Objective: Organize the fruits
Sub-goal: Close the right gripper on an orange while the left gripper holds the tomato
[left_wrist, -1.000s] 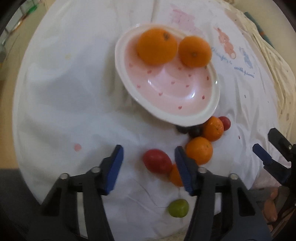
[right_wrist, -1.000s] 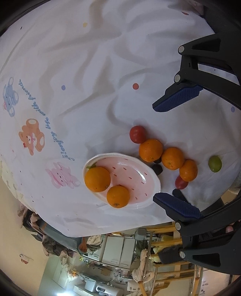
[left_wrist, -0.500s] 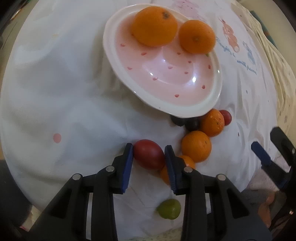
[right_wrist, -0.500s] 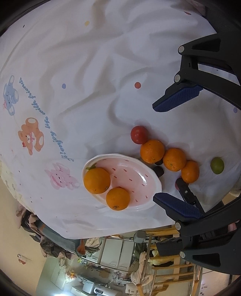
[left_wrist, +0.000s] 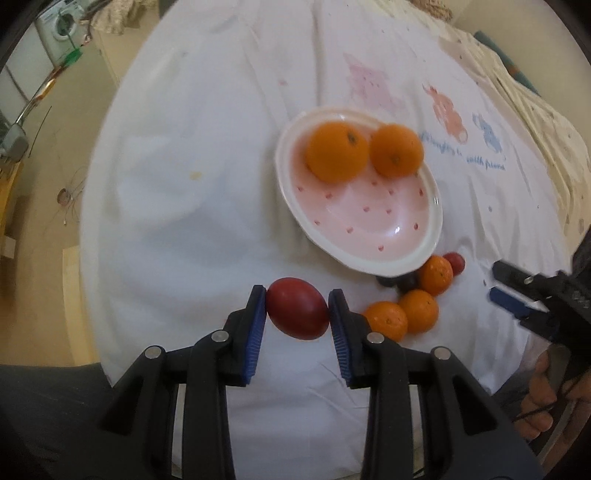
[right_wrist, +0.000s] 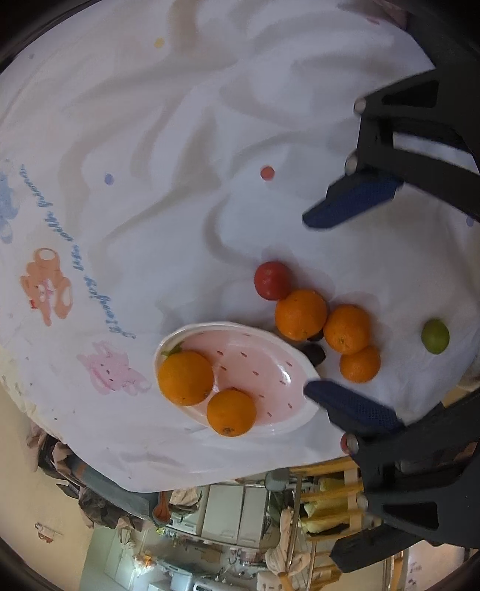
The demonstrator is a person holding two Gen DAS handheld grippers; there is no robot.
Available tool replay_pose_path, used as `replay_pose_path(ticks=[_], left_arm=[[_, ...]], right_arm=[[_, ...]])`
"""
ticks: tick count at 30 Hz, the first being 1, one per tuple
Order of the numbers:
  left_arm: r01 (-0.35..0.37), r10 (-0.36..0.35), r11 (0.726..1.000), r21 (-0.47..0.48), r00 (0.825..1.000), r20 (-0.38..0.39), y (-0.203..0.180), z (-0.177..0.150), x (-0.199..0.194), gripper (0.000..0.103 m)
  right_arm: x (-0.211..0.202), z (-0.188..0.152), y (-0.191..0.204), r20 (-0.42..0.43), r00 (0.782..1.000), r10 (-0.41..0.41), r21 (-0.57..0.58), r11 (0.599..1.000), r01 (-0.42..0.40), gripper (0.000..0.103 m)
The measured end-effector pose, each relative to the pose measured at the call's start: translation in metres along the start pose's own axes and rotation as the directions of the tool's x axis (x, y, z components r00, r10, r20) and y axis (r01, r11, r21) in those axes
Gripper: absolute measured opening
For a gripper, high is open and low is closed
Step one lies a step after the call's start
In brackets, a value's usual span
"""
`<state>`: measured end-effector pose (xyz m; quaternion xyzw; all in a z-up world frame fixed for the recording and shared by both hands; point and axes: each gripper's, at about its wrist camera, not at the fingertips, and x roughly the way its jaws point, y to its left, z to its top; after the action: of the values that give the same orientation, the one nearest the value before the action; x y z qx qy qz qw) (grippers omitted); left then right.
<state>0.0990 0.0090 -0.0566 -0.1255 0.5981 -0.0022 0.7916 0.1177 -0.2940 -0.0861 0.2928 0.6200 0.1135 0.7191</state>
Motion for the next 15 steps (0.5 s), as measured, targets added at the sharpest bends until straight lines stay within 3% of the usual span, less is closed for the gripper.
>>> replay_pose_path(ticks=[1,5,15], left_arm=[[0.005,-0.005,1.000,-0.007,1.000,0.005,0.003,0.001,-0.003,0.030],[0.008,-0.007,1.000,-0.014,1.000,0.005,0.004,0.003,-0.002,0.030],[-0.017,0.017,1.000,0.018,1.000,0.017,-0.002,0.002,0.000,0.030]], right_arm=[[0.006,0.000,-0.001,-0.023,1.000,0.010,0.012,1.000,-0.010,0.065],[0.024,0.002,0.009,-0.055,0.998,-0.039,-0.030,0.999,0.037,0.052],[0.063,0.002,0.016,-0.098,0.988,-0.121,-0.101,0.989,0.111,0.049]])
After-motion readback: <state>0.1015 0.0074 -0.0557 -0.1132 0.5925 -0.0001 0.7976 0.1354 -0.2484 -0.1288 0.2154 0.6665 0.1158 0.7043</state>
